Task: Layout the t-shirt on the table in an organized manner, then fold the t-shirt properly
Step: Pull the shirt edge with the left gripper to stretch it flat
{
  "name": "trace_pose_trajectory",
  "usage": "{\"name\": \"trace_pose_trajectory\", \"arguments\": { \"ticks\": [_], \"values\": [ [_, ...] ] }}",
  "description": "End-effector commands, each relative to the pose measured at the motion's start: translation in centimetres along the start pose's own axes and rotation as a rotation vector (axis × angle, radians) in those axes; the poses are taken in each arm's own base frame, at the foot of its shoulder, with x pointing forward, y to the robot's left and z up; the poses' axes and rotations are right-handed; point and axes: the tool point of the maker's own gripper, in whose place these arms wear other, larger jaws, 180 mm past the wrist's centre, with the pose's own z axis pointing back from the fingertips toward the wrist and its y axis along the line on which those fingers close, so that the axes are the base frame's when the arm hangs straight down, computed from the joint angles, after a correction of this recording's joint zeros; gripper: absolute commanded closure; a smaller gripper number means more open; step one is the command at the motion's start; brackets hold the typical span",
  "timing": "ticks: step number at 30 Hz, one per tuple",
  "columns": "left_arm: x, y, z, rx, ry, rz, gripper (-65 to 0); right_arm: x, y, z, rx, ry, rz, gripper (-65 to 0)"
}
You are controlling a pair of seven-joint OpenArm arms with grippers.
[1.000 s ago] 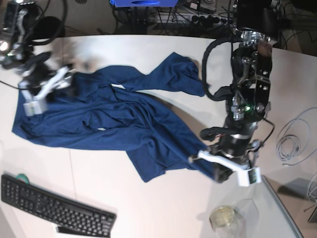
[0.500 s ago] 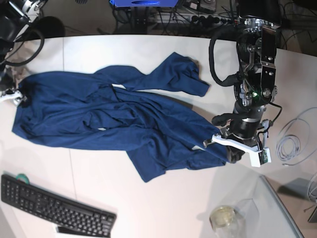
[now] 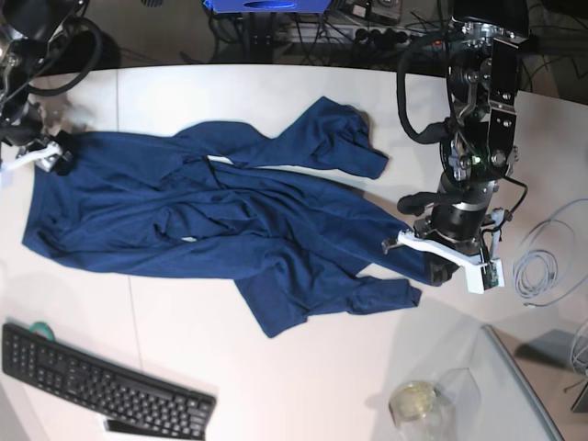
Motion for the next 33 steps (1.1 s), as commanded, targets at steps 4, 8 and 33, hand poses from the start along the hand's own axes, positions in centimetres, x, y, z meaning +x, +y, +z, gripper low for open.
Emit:
{"name": "trace_pose_trajectory", "arguments": {
  "ticks": [4, 8, 33],
  "values": [
    [1.8, 0.5, 0.8, -0.004, -0.062, -0.043, 0.0, 1.9, -0.4, 0.9, -0.014, -0.04, 0.024, 0.0],
    [1.8, 1.7, 1.4, 0.011, -0.06, -0.08, 0.0, 3.8, -0.5, 3.6, -0.05, -0.09, 0.115, 0.0],
    [0.6, 10.0, 5.4, 0.141, -0.018, -0.155, 0.0, 7.4, -0.2, 14.4, -0.214, -0.092, 0.473, 0.0]
  ]
}}
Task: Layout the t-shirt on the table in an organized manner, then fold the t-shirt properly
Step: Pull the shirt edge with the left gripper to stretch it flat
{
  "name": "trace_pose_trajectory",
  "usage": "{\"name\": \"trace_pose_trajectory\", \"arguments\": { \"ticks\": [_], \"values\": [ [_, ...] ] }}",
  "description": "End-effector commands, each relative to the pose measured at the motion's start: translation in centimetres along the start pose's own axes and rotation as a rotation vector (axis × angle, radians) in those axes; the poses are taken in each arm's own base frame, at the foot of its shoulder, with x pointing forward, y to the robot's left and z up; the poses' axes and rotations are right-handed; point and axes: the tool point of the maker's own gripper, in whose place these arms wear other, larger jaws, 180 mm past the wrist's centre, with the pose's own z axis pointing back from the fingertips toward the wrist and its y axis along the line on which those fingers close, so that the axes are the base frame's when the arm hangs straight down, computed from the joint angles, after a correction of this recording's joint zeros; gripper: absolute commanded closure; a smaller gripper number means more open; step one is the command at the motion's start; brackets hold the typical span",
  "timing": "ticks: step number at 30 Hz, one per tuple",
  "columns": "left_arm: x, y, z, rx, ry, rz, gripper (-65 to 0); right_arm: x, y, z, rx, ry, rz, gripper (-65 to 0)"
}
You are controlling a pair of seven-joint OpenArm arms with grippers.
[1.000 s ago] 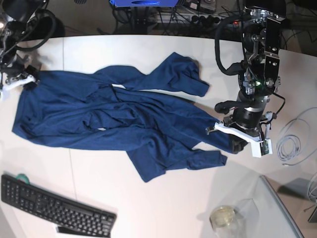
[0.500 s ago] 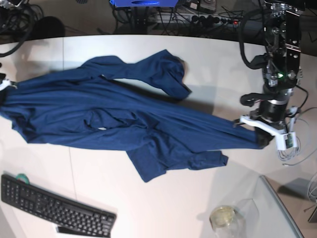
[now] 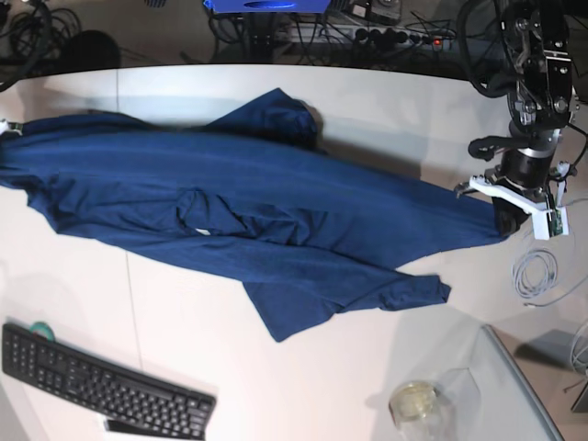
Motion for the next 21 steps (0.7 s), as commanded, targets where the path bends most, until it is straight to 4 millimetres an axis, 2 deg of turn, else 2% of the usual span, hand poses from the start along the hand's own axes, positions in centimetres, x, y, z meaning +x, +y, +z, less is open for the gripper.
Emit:
{"name": "trace_pose_trajectory", "arguments": {
  "ticks": [1, 7, 12, 15, 17, 19, 21],
  "values": [
    [1.3, 0.5, 0.5, 0.014, -0.048, -0.018, 0.0, 1.0, -0.5, 0.9, -0.019, -0.04, 0.031, 0.0],
    [0.1, 0.4, 1.3, 0.007, -0.023, -0.028, 0.0, 0.2, -0.8, 1.7, -0.034, -0.025, 0.059, 0.0],
    [2.3, 0.1, 1.6, -0.001, -0.154, -0.029, 0.0, 1.0, -1.3, 1.9, -0.047, -0.037, 0.077, 0.0],
    [2.8, -1.4, 1.8, -0.044, -0.195, -0.034, 0.0, 1.2, -1.4, 2.2, -0.055, -0.041, 0.088, 0.0],
    [2.5, -2.3, 2.0, -0.069, -0.205, -0.038, 0.0, 0.4, -1.5, 2.4, -0.056, -0.022, 0.093, 0.0],
    [1.5, -2.6, 2.3, -0.079, -0.191, -0.046, 0.0, 0.1, -1.5, 2.5, -0.057, -0.012, 0.097, 0.0],
    [1.5, -2.8, 2.6, -0.086, -0.204, -0.04, 0.0, 0.1, -1.6, 2.5, -0.059, -0.012, 0.099, 0.0]
  ]
}}
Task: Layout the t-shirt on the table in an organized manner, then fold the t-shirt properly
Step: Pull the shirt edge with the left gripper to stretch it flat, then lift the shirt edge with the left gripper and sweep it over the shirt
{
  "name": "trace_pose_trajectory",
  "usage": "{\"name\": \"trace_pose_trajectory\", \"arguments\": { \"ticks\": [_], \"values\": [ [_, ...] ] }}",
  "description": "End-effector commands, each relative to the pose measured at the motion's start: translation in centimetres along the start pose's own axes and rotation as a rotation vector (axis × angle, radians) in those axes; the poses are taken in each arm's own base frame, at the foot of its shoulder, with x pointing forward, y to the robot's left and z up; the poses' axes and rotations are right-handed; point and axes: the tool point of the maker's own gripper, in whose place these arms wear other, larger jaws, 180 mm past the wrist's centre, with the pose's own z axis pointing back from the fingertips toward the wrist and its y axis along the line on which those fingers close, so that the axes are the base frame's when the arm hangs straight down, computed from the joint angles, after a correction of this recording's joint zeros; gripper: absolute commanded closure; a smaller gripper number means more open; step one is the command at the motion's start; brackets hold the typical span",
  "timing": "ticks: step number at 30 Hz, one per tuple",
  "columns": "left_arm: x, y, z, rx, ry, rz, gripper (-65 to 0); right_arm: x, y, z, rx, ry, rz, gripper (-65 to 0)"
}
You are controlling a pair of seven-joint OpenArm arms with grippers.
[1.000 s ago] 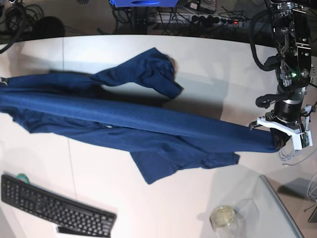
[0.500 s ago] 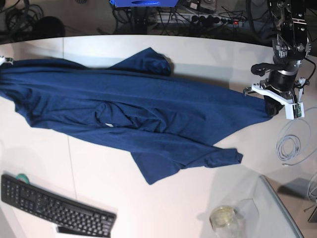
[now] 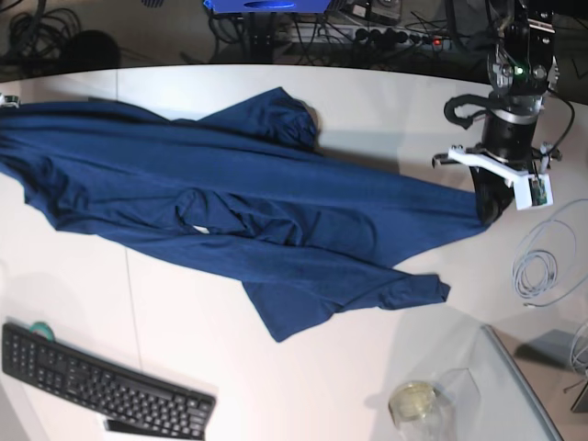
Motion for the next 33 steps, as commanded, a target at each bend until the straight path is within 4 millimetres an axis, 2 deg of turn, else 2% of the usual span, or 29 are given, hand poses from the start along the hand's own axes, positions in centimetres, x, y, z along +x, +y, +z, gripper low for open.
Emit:
{"name": "trace_pose_trajectory", "arguments": {
  "ticks": [1, 4, 10, 16, 20, 23, 27, 30, 33],
  "values": [
    [2.3, 0.2, -0.1, 0.006, -0.087, -0.013, 0.0, 2.0, -0.7, 0.6, -0.017, -0.068, 0.021, 0.0],
    [4.1, -0.2, -0.9, -0.001, -0.135, -0.004, 0.0, 3.3, -0.7, 0.5, -0.019, -0.101, 0.015, 0.0],
    [9.2, -3.9, -3.1, -0.09, -0.269, 0.017, 0.0, 7.7, -1.8, 0.8, -0.048, -0.173, 0.021, 0.0],
    [14.3, -7.2, -4.2, -0.157, -0.402, 0.073, 0.0, 12.3, -4.0, 2.3, -0.108, -0.277, 0.045, 0.0],
    [16.9, -8.2, -4.3, -0.169, -0.47, 0.13, 0.0, 13.9, -6.8, 3.9, -0.177, -0.341, -0.006, 0.0],
    [17.4, -8.6, -4.3, -0.172, -0.485, 0.158, 0.0, 13.8, -9.6, 5.7, -0.25, -0.374, -0.036, 0.0],
    [17.4, -9.1, -4.1, -0.178, -0.489, 0.192, 0.0, 12.0, -12.7, 7.6, -0.339, -0.388, -0.141, 0.0],
    [17.3, -9.7, -3.8, -0.184, -0.489, 0.233, 0.0, 10.5, -14.1, 8.5, -0.383, -0.388, -0.203, 0.0],
    [17.6, -9.7, -2.9, -0.203, -0.544, 0.348, 0.0, 9.3, -14.8, 9.3, -0.392, -0.418, -0.272, 0.0]
  ]
}}
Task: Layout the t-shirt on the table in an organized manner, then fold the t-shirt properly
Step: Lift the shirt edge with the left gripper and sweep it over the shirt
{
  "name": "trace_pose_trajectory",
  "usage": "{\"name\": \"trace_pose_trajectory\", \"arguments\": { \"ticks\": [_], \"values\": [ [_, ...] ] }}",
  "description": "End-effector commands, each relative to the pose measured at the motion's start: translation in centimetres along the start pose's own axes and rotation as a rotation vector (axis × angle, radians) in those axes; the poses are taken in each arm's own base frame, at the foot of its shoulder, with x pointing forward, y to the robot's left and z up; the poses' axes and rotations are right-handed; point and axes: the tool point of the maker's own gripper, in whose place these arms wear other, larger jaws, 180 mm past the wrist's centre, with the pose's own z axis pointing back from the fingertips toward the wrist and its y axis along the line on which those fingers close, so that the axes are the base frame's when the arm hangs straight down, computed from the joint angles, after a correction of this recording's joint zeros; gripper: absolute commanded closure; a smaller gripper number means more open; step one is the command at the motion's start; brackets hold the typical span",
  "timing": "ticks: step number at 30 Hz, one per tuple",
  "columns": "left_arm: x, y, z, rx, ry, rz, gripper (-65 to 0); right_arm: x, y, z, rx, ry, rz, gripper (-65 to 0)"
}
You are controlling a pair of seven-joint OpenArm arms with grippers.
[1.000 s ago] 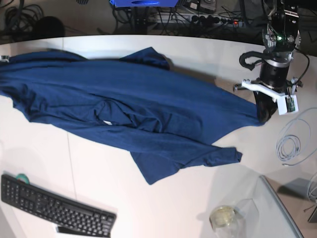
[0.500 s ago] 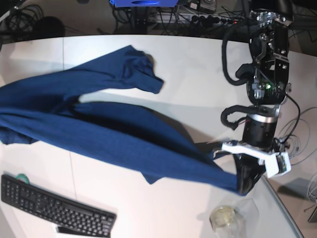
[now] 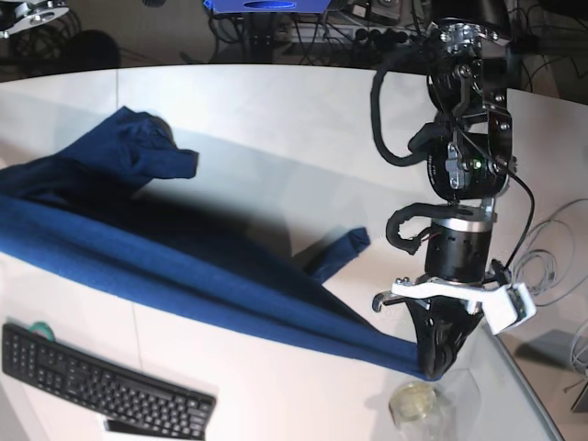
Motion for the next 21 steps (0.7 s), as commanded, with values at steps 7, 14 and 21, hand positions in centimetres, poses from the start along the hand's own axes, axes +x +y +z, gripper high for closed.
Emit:
{"name": "trace_pose_trajectory", "arguments": {
  "ticks": [7, 14, 21],
  "values": [
    [3.8, 0.7, 1.4, -0.018, -0.202, 0.202, 0.0, 1.2, -1.1, 1.1, -0.002, -0.051, -0.002, 0.0],
    [3.4, -4.1, 3.2, -0.196, -0.252, 0.205, 0.0, 1.7, -1.0, 1.1, 0.005, -0.076, -0.006, 0.0],
    [4.3, -9.3, 4.8, -0.384, -0.339, 0.254, 0.0, 4.8, 0.6, 1.4, 0.098, -0.195, -0.024, 0.0]
  ]
}}
